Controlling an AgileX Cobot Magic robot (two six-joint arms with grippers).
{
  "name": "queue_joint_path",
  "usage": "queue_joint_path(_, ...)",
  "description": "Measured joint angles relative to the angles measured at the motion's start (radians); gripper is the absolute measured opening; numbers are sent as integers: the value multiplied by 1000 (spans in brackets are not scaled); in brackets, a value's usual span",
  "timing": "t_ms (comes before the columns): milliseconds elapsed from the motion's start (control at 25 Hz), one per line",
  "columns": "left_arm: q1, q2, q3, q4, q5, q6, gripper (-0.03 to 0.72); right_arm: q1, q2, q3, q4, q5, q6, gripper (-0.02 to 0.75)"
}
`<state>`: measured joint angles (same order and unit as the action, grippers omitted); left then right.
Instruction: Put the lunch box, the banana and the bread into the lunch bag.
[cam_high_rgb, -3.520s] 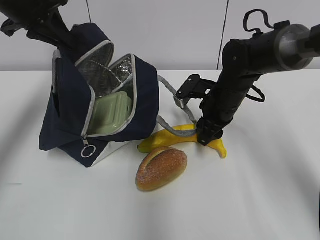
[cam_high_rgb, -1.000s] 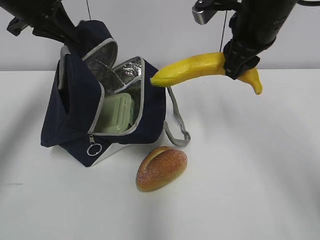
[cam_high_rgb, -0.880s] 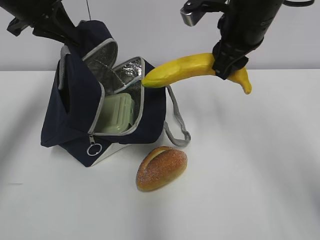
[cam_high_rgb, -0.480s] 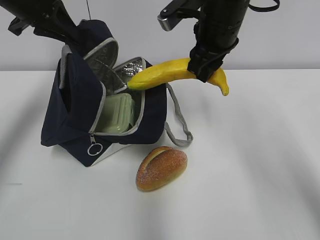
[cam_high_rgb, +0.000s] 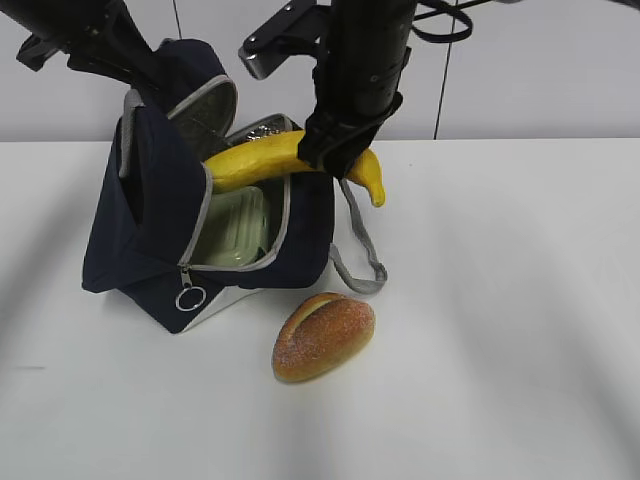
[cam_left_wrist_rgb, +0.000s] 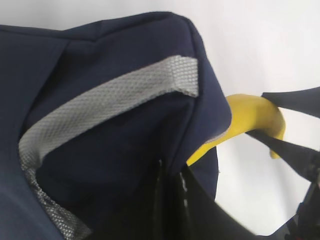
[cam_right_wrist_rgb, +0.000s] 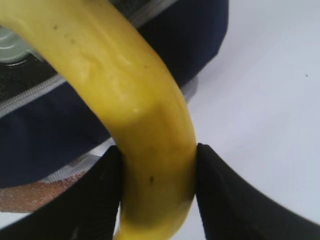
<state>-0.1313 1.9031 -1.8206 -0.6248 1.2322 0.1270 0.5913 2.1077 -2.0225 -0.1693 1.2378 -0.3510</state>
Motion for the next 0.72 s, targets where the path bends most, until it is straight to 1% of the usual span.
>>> queue_joint_path(280, 0, 0, 0, -1, 0, 0, -16, 60, 66, -57, -2, -15, 20, 365)
queue_joint_path(520, 0, 0, 0, -2, 0, 0, -16, 90, 123, -101, 0, -157, 49, 369)
queue_joint_path(560, 0, 0, 0, -2, 0, 0, -16, 92, 129, -101, 5, -181, 53, 380)
queue_joint_path(640, 0, 0, 0, -2, 0, 1, -16, 94, 135, -101, 21, -215, 75, 440)
queue_joint_path(720, 0, 0, 0, -2, 0, 1, -16, 94, 135, -102, 28, -238, 99, 549)
